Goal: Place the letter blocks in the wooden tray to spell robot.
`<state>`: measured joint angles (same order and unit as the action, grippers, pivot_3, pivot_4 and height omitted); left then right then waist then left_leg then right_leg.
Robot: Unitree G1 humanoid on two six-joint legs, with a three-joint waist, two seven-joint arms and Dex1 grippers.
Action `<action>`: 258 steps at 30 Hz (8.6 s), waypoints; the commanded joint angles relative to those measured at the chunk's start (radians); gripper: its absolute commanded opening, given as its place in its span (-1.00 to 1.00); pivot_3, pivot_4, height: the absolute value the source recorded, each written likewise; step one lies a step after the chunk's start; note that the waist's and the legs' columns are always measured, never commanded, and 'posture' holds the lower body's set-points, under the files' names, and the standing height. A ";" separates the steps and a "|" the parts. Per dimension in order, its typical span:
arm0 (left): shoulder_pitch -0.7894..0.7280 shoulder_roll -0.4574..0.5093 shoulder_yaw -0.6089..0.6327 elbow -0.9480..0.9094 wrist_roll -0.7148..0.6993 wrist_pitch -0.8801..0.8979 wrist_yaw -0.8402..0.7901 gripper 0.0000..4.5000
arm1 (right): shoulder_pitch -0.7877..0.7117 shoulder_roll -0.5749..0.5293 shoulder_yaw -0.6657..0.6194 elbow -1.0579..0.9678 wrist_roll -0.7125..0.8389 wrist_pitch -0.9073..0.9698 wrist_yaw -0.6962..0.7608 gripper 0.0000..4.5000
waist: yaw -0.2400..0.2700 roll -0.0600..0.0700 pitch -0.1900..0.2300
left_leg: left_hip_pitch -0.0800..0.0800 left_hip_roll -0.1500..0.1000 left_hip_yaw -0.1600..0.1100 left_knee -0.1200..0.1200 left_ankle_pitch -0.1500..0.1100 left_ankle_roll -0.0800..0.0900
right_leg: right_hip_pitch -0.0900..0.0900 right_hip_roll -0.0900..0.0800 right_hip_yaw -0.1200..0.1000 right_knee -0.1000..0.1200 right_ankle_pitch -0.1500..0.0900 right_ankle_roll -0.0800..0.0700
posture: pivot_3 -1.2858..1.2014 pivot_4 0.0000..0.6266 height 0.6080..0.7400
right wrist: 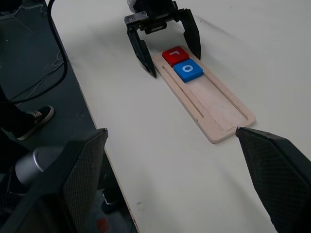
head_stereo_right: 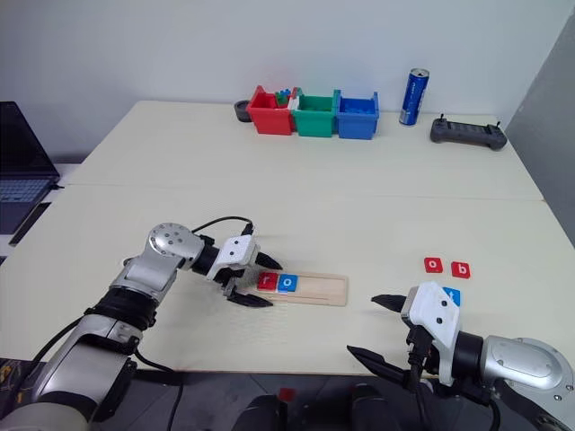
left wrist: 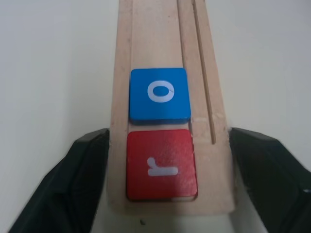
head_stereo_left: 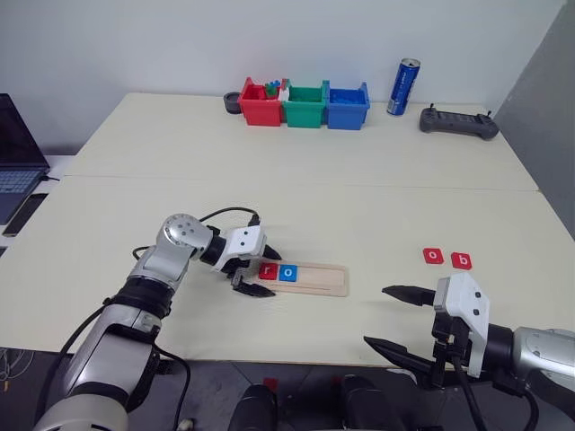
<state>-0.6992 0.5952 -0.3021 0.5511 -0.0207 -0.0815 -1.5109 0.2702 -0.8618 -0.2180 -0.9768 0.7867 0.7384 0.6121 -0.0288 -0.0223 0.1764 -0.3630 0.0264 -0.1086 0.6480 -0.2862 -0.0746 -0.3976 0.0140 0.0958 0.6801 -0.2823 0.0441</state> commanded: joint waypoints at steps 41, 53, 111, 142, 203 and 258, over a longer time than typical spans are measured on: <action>0.692 0.278 0.519 -0.838 -0.472 0.378 0.212 0.98 | -0.154 0.412 -0.130 0.261 -0.320 0.068 -0.587 1.00 | -0.005 0.000 0.003 | -0.002 0.003 0.002 -0.003 0.000 0.000 | -0.006 0.001 0.002 0.001 -0.001 -0.001 | 0.03 -0.52 1.00; 0.705 0.288 0.508 -0.885 -0.475 0.394 0.255 0.98 | -0.122 0.404 -0.206 0.124 -0.211 0.376 -0.600 1.00 | -0.007 0.001 0.004 | -0.002 0.003 0.003 -0.003 0.000 0.000 | -0.007 0.001 0.002 0.001 -0.001 -0.001 | 0.03 -0.52 1.00; 0.604 0.277 0.402 -0.878 -0.454 0.394 0.292 1.00 | -0.417 0.381 -0.103 0.489 -0.474 0.263 -0.509 -0.35 | -0.028 0.005 0.007 | -0.003 0.003 0.003 -0.004 0.000 0.000 | -0.007 0.001 0.003 0.000 -0.001 -0.002 | 0.03 -0.52 1.00; 0.721 0.333 0.499 -0.807 -0.440 0.308 0.260 1.00 | -0.229 0.786 0.138 0.107 -0.477 0.403 -0.653 0.98 | -0.032 0.006 0.009 | -0.003 0.004 0.003 -0.005 0.000 0.000 | -0.009 0.001 0.002 0.000 -0.001 -0.002 | 0.03 -0.52 1.00; 0.659 0.317 0.467 -0.791 -0.388 0.302 0.343 1.00 | -0.879 0.371 0.755 0.758 -0.734 -0.141 0.310 -0.35 | -0.030 0.003 0.012 | -0.004 0.003 0.001 -0.003 0.000 0.000 | -0.009 0.000 -0.001 0.001 0.002 -0.007 | 0.03 -0.52 1.00; 0.718 0.349 0.499 -0.671 -0.358 0.177 0.284 1.00 | -0.877 0.342 0.790 0.772 -0.872 -0.177 0.352 -0.98 | -0.033 0.003 0.012 | -0.004 0.003 0.001 -0.004 0.000 0.000 | -0.009 0.000 -0.001 0.001 0.002 -0.007 | 0.03 -0.52 1.00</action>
<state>0.0178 0.9434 0.1681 -0.1122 -0.3730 0.1188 -1.2218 -0.5895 -0.5266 0.5706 -0.1979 -0.0749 0.5746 0.9618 -0.0620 -0.0195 0.1888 -0.3667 0.0296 -0.1080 0.6446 -0.2865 -0.0746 -0.4064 0.0144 0.0944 0.6812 -0.2803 0.0367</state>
